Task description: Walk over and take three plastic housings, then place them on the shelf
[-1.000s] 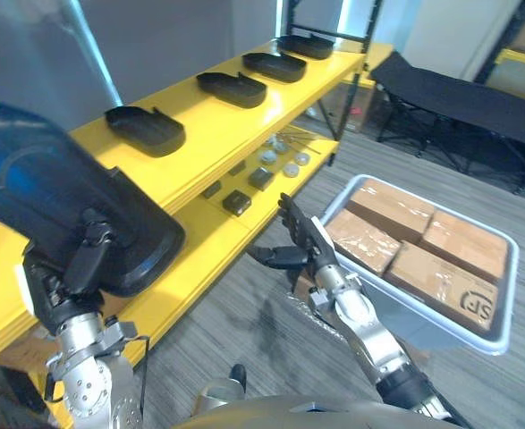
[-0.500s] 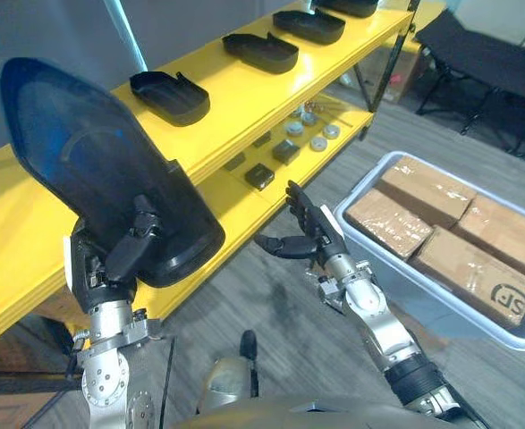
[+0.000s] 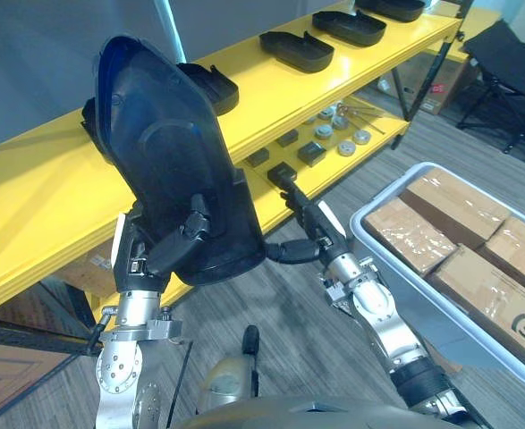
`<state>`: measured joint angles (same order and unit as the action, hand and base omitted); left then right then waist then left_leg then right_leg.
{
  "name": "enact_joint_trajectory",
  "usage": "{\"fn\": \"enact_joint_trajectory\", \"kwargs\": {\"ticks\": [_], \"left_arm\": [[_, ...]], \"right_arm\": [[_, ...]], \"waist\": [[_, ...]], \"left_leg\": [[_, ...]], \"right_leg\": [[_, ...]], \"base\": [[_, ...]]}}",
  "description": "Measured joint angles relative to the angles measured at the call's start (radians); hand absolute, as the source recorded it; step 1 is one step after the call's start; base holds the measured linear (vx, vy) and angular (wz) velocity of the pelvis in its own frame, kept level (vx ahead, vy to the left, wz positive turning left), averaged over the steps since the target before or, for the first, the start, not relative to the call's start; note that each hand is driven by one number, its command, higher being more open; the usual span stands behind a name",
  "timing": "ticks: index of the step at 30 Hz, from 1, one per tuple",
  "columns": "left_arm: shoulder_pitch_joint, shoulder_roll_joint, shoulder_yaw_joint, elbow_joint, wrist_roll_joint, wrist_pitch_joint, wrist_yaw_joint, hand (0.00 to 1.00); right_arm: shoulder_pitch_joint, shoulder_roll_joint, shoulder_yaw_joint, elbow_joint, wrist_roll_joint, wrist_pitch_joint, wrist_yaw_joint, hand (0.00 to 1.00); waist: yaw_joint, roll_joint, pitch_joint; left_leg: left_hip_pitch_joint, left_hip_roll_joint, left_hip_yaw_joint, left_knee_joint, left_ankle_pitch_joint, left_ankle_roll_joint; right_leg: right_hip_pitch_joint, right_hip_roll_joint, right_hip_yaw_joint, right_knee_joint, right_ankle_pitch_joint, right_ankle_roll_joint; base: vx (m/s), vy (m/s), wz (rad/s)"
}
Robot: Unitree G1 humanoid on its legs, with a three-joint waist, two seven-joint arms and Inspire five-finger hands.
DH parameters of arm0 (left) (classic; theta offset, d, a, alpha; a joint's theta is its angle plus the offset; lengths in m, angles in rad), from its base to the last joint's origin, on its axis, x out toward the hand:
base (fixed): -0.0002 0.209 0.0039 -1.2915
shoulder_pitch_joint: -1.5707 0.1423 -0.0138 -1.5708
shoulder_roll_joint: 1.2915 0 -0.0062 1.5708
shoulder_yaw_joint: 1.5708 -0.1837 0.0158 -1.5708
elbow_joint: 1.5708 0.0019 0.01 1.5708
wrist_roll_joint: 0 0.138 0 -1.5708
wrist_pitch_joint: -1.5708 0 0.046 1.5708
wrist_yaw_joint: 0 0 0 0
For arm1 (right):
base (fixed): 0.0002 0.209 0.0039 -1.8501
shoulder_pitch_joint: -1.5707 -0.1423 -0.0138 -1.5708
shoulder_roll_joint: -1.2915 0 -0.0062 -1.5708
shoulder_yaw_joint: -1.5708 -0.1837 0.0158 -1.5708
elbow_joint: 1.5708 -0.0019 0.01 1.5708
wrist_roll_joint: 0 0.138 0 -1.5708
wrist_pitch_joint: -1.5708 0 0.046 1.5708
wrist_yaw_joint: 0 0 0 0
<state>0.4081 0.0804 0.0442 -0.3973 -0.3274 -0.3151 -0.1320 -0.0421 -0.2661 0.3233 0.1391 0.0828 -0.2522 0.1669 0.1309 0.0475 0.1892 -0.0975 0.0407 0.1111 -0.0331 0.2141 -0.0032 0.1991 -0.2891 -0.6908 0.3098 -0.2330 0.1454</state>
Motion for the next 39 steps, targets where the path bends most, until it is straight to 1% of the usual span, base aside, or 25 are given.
{"fn": "enact_joint_trajectory", "kwargs": {"ticks": [4,7,11,13,14,15,16,17,18,19,20,21,23,24,27,28,29,30,31,32,33,34,36,37,39], "left_arm": [[0.026,-0.001,-0.005,0.016,-0.025,-0.010,0.011,0.00],[0.042,-0.001,-0.004,0.026,-0.026,-0.010,0.017,0.00],[0.033,-0.003,0.035,0.025,-0.033,-0.010,-0.022,0.00],[0.019,-0.002,0.081,0.021,-0.033,-0.010,-0.054,0.00],[0.015,-0.003,0.102,0.017,-0.033,-0.011,-0.066,0.00],[0.011,-0.003,0.107,0.017,-0.033,-0.011,-0.067,0.00],[0.003,0.000,0.115,0.017,-0.032,-0.011,-0.072,0.00],[-0.010,0.010,0.129,0.016,-0.031,-0.011,-0.071,0.00],[-0.019,0.023,0.146,0.016,-0.021,-0.011,-0.055,0.00],[-0.020,0.031,0.153,0.016,-0.020,-0.011,-0.042,0.00],[-0.030,0.046,0.167,0.016,-0.021,-0.011,-0.022,0.00],[-0.052,0.055,0.187,0.016,-0.024,-0.010,-0.005,0.00],[-0.085,0.058,0.202,0.017,-0.025,-0.009,0.002,0.00],[-0.119,0.058,0.209,0.017,-0.026,-0.009,0.009,0.00],[-0.174,0.059,0.210,0.027,-0.036,-0.009,0.018,0.00],[-0.174,0.060,0.210,0.033,-0.044,-0.009,0.018,0.00],[-0.173,0.062,0.211,0.048,-0.065,-0.009,0.016,0.00],[-0.173,0.063,0.214,0.057,-0.070,-0.009,0.015,0.00],[-0.172,0.071,0.229,0.066,-0.074,-0.009,0.012,0.00],[-0.171,0.087,0.242,0.067,-0.084,-0.009,0.011,0.00],[-0.171,0.082,0.248,0.074,-0.105,-0.007,0.006,0.00],[-0.151,0.049,0.241,0.074,-0.107,-0.006,0.001,0.00],[-0.123,0.027,0.231,0.066,-0.109,-0.006,-0.003,0.00],[-0.124,0.026,0.187,0.066,-0.108,-0.001,-0.018,0.00],[-0.125,0.027,0.122,0.062,-0.105,-0.001,-0.047,0.00]], "right_arm": [[0.061,-0.031,0.001,-0.028,0.001,-0.025,0.054,1.00],[0.069,-0.029,-0.001,-0.047,0.009,-0.057,0.048,1.00],[0.064,0.040,-0.046,-0.087,0.023,-0.107,-0.018,1.00],[0.058,0.078,-0.090,-0.089,0.023,-0.111,-0.085,1.00],[0.053,0.087,-0.117,-0.090,0.022,-0.116,-0.129,1.00],[0.051,0.086,-0.130,-0.090,0.022,-0.118,-0.146,1.00],[0.046,0.085,-0.153,-0.090,0.024,-0.122,-0.167,1.00],[0.031,0.084,-0.174,-0.090,0.042,-0.129,-0.179,1.00],[0.003,0.083,-0.194,-0.089,0.058,-0.131,-0.180,1.00],[-0.013,0.086,-0.199,-0.087,0.063,-0.134,-0.177,1.00],[-0.043,0.085,-0.200,-0.086,0.080,-0.145,-0.167,1.00],[-0.092,0.075,-0.198,-0.086,0.103,-0.154,-0.133,1.00],[-0.136,0.061,-0.198,-0.087,0.139,-0.154,-0.098,1.00],[-0.174,0.045,-0.196,-0.087,0.165,-0.154,-0.075,1.00],[-0.200,0.015,-0.196,-0.118,0.163,-0.154,-0.065,1.00],[-0.201,0.012,-0.196,-0.119,0.159,-0.154,-0.065,1.00],[-0.201,0.000,-0.196,-0.119,0.159,-0.153,-0.064,1.00],[-0.202,-0.007,-0.197,-0.120,0.159,-0.150,-0.064,1.00],[-0.208,-0.014,-0.197,-0.120,0.159,-0.146,-0.063,1.00],[-0.213,-0.012,-0.197,-0.121,0.159,-0.144,-0.062,1.00],[-0.219,-0.024,-0.201,-0.122,0.156,-0.137,-0.056,1.00],[-0.219,-0.041,-0.206,-0.121,0.156,-0.118,-0.056,1.00],[-0.217,-0.050,-0.207,-0.121,0.156,-0.094,-0.055,1.00],[-0.203,-0.053,-0.230,-0.121,0.149,-0.084,-0.069,1.00],[-0.183,-0.049,-0.277,-0.128,0.126,-0.083,-0.085,1.00]], "waist": [[-0.019,0.005,0.002],[-0.022,0.004,0.002],[-0.010,-0.006,-0.002],[0.007,-0.027,-0.005],[0.003,-0.035,-0.005],[0.004,-0.034,-0.005],[0.005,-0.031,-0.008],[0.008,-0.032,-0.008],[0.009,-0.036,-0.007],[0.005,-0.035,-0.007],[0.004,-0.033,-0.006],[0.005,-0.025,-0.006],[0.004,-0.014,-0.004],[0.003,-0.005,-0.002],[-0.001,0.018,0.007],[-0.002,0.019,0.007],[-0.001,0.015,0.005],[0.000,0.011,0.003],[0.002,-0.010,-0.003],[0.006,-0.047,-0.012],[0.004,-0.054,-0.013],[0.015,-0.017,-0.014],[0.028,0.007,-0.024],[-0.002,0.012,-0.026],[-0.024,0.007,-0.023]], "left_leg": [[-0.004,0.030,0.079,0.018,-0.001,0.002],[-0.013,0.029,0.085,0.028,-0.002,0.003],[-0.036,-0.012,0.047,0.029,-0.006,0.010],[-0.038,-0.051,0.043,0.043,-0.029,0.019],[-0.038,-0.069,0.034,0.061,-0.050,0.029],[-0.038,-0.080,0.020,0.067,-0.054,0.034],[-0.032,-0.087,0.004,0.066,-0.059,0.041],[-0.022,-0.095,-0.005,0.062,-0.070,0.050],[0.000,-0.099,-0.016,0.050,-0.080,0.059],[0.015,-0.100,-0.027,0.041,-0.082,0.065],[0.037,-0.095,-0.039,0.033,-0.093,0.074],[0.056,-0.082,-0.048,0.031,-0.106,0.074],[0.064,-0.068,-0.067,0.032,-0.116,0.070],[0.066,-0.057,-0.094,0.038,-0.122,0.067],[0.051,-0.027,-0.187,0.090,-0.160,0.043],[0.051,-0.025,-0.205,0.099,-0.165,0.038],[0.051,-0.025,-0.239,0.108,-0.177,0.020],[0.049,-0.025,-0.252,0.109,-0.180,0.016],[0.045,-0.027,-0.246,0.102,-0.188,0.003],[0.047,-0.033,-0.218,0.089,-0.188,-0.010],[0.045,-0.021,-0.178,0.081,-0.158,-0.062],[0.046,0.026,-0.170,0.084,-0.154,-0.094],[0.036,0.075,-0.124,0.095,-0.152,-0.105],[0.012,0.106,0.021,0.126,-0.139,-0.091],[0.021,0.124,0.169,0.113,-0.111,-0.057]], "right_leg": [[-0.006,0.003,0.005,0.006,-0.015,-0.001],[-0.004,-0.006,-0.006,0.005,-0.019,0.005],[0.015,-0.033,-0.063,0.002,-0.024,0.024],[0.045,-0.067,-0.102,0.003,-0.020,0.045],[0.057,-0.089,-0.111,0.051,-0.008,0.051],[0.045,-0.113,-0.097,0.106,0.002,0.036],[0.005,-0.147,-0.057,0.206,0.030,0.001],[-0.050,-0.179,0.005,0.317,0.081,-0.033],[-0.101,-0.215,0.061,0.423,0.165,-0.038],[-0.124,-0.233,0.079,0.471,0.160,-0.044],[-0.162,-0.235,0.100,0.510,0.067,-0.051],[-0.206,-0.207,0.103,0.475,-0.001,-0.081],[-0.242,-0.168,0.115,0.400,-0.018,-0.111],[-0.285,-0.137,0.161,0.339,-0.020,-0.123],[-0.367,-0.079,0.343,0.235,0.015,-0.119],[-0.367,-0.074,0.362,0.214,0.028,-0.110],[-0.348,-0.066,0.374,0.160,0.041,-0.087],[-0.331,-0.058,0.371,0.127,0.046,-0.079],[-0.290,-0.043,0.346,0.063,0.048,-0.072],[-0.257,-0.033,0.308,0.004,0.046,-0.075],[-0.223,-0.014,0.296,-0.048,0.147,-0.027],[-0.192,0.016,0.256,-0.053,0.144,-0.027],[-0.162,0.052,0.215,-0.072,0.142,-0.036],[-0.117,0.065,0.124,-0.084,0.137,-0.045],[-0.078,0.066,0.057,-0.092,0.135,-0.048]], "base": [[-0.08,-0.008,-0.03],[-0.03,0.016,0.09],[0.04,0.032,0.39],[0.12,0.048,0.52],[0.16,0.047,0.64],[0.17,0.096,0.65],[0.15,0.127,0.49],[0.22,0.150,0.35],[0.21,0.082,0.18],[0.24,0.036,0.08],[0.21,0.015,0.04],[0.21,0.022,0.06],[0.14,0.015,0.19],[0.10,-0.018,0.44],[0.12,-0.122,0.86],[0.14,-0.234,1.03],[0.13,-0.300,0.87],[0.12,-0.328,1.14],[0.13,-0.399,1.08],[0.16,-0.463,1.44],[0.22,-0.557,1.21],[0.15,-0.371,0.86],[0.14,-0.234,0.64],[0.17,-0.285,1.12],[0.12,-0.187,1.05]]}}
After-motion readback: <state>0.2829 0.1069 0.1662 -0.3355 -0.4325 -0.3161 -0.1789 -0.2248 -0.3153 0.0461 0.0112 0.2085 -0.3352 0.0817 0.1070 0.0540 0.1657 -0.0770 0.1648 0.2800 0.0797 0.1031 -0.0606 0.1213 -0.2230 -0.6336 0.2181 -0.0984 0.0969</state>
